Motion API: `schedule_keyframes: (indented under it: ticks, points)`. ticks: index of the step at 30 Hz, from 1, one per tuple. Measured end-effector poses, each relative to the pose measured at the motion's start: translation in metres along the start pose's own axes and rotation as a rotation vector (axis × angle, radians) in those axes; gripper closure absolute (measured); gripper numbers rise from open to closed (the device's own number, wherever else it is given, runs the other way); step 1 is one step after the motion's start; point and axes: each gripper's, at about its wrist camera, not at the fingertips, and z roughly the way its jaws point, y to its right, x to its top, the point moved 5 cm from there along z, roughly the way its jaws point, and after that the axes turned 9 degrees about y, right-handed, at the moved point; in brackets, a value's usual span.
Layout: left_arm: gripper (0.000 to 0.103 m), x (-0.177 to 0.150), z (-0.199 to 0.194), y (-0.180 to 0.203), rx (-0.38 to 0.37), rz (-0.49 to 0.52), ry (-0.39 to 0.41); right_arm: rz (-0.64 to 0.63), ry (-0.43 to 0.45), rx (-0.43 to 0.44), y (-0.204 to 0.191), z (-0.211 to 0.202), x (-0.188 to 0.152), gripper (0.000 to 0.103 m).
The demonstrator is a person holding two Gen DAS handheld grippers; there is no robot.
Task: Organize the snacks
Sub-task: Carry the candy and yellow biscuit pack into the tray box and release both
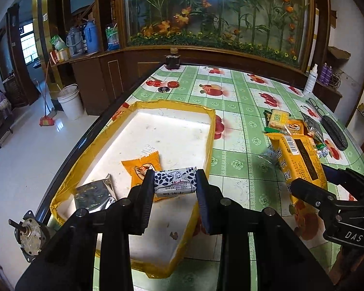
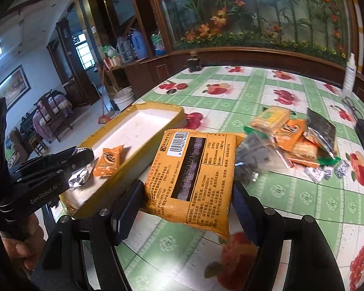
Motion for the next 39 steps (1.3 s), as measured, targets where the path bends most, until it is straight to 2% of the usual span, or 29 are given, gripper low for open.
schedule_keyframes:
  ticks: [19,22,23,31,39]
  points:
    - [0.072,-0.009,0.003,-0.057,0.087,-0.073,-0.027,-0.102,-0.010,0.177,-0.084,0.061,0.030,0.030]
    - [0.072,-0.012,0.007,-0.064,0.093,-0.087,-0.036,-0.115,-0.016,0.204,-0.094,0.073,0.037,0.062]
    - [0.072,-0.013,0.008,-0.066,0.094,-0.090,-0.040,-0.118,-0.026,0.205,-0.096,0.079,0.038,0.067]
    - [0.072,-0.023,0.019,-0.075,0.109,-0.104,-0.076,-0.122,-0.085,0.203,-0.103,0.114,0.029,0.067]
    - [0.070,-0.028,0.040,-0.070,0.135,-0.080,-0.130,-0.109,-0.075,0.197,-0.098,0.111,0.030,0.067]
